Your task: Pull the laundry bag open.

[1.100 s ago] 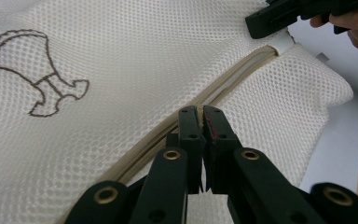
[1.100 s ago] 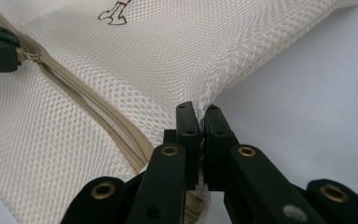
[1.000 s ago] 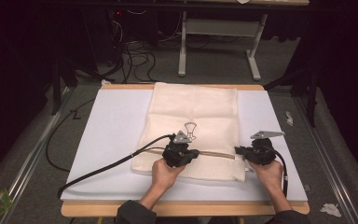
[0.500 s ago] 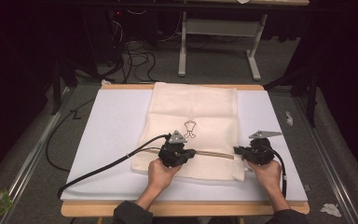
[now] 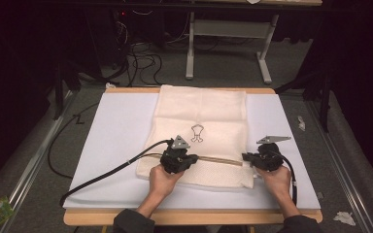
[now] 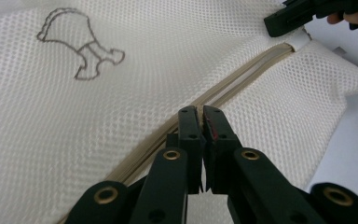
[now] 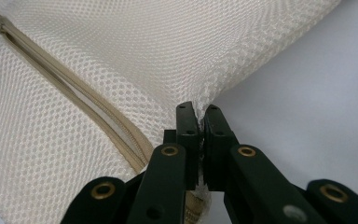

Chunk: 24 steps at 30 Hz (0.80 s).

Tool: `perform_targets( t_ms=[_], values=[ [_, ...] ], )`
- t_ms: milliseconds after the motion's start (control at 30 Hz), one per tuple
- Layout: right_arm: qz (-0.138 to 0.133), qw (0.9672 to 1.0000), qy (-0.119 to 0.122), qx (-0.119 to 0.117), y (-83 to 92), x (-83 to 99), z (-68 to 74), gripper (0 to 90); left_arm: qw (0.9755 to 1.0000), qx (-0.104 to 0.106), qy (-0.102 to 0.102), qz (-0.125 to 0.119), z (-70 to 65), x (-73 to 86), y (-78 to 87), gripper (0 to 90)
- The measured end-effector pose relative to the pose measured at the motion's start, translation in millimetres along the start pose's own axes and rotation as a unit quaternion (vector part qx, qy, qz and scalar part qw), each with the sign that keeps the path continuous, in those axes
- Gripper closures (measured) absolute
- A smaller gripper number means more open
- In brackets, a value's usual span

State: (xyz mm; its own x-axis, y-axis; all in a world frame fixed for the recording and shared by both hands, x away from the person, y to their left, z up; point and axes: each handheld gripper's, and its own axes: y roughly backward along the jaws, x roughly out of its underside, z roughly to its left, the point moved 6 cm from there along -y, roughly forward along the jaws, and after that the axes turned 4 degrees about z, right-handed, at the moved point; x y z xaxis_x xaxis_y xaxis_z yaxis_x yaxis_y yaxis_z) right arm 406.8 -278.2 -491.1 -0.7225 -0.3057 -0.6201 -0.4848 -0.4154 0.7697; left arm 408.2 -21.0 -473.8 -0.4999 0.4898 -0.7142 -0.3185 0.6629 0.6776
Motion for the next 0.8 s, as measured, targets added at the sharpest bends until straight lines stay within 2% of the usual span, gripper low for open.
perform_targets(
  t_ms=[167,300,400,467,600,733,800],
  values=[
    [-0.007,1.0,0.005,-0.001,2.7,-6.1,6.0,88.3,0.9999,-0.003,0.006,-0.013,3.2,0.1,13.1,86.9],
    [-0.009,0.9999,0.007,0.002,-0.1,-4.6,6.7,88.3,0.9999,-0.001,0.005,-0.014,4.9,-0.5,13.3,86.9],
    [-0.01,0.9999,-0.001,-0.001,0.0,-2.9,6.7,88.3,0.9999,0.001,0.006,-0.014,4.4,-0.3,13.1,86.9],
    [-0.003,1.0,0.001,0.001,-1.2,-2.8,6.2,88.3,0.9999,-0.002,0.004,-0.015,4.2,0.3,13.8,86.9],
    [-0.002,1.0,0.007,0.006,-0.6,-4.3,6.4,88.3,0.9997,-0.002,0.015,-0.02,8.3,2.6,15.9,86.9],
    [-0.002,1.0,0.003,0.004,-0.9,-3.5,4.0,88.3,0.9996,-0.001,0.023,-0.018,12.2,4.5,18.5,86.9],
    [-0.003,1.0,0.004,0.004,-0.7,-3.7,4.1,88.3,0.9996,-0.001,0.022,-0.018,12.9,4.5,19.7,86.9]
  ],
)
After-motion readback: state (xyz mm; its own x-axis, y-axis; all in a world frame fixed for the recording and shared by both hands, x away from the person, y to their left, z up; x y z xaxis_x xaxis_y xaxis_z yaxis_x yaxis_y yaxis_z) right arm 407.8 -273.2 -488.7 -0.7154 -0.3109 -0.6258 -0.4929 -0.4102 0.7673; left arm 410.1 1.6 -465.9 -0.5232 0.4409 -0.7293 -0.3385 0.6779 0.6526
